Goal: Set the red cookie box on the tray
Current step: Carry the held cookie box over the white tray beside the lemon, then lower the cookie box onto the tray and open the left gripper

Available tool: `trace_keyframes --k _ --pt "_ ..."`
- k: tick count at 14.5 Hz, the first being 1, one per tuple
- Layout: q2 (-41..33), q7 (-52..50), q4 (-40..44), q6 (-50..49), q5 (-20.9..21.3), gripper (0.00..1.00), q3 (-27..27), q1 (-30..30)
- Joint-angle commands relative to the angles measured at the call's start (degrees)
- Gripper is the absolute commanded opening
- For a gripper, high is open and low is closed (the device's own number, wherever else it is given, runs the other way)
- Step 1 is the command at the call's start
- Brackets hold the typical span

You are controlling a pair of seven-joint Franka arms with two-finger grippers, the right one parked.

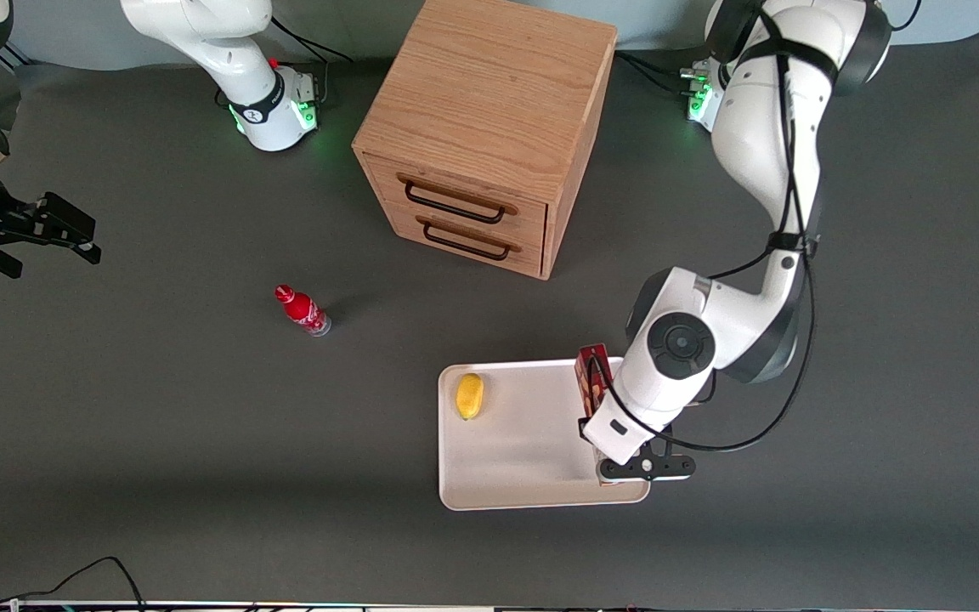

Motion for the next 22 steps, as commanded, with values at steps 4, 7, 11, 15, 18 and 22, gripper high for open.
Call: trace_keyframes --k 4,7,11,15,18,22 --pt "4.8 -0.6 1.2 3.2 4.5 0.00 0.6 -1.1" --pt "6.1 -0.5 1.2 3.7 5.1 0.00 0.6 -1.1" --pt "5.6 -0.3 1.2 4.9 5.3 0.59 0.6 -0.9" --pt "2.8 -0.2 1.1 2.9 5.0 1.00 0.8 -0.4" --pt "-2.7 0.8 1.2 -8.1 4.9 1.00 0.8 0.9" --pt "-13.6 14.6 0.5 -23.7 -1.4 1.00 0.3 8.4"
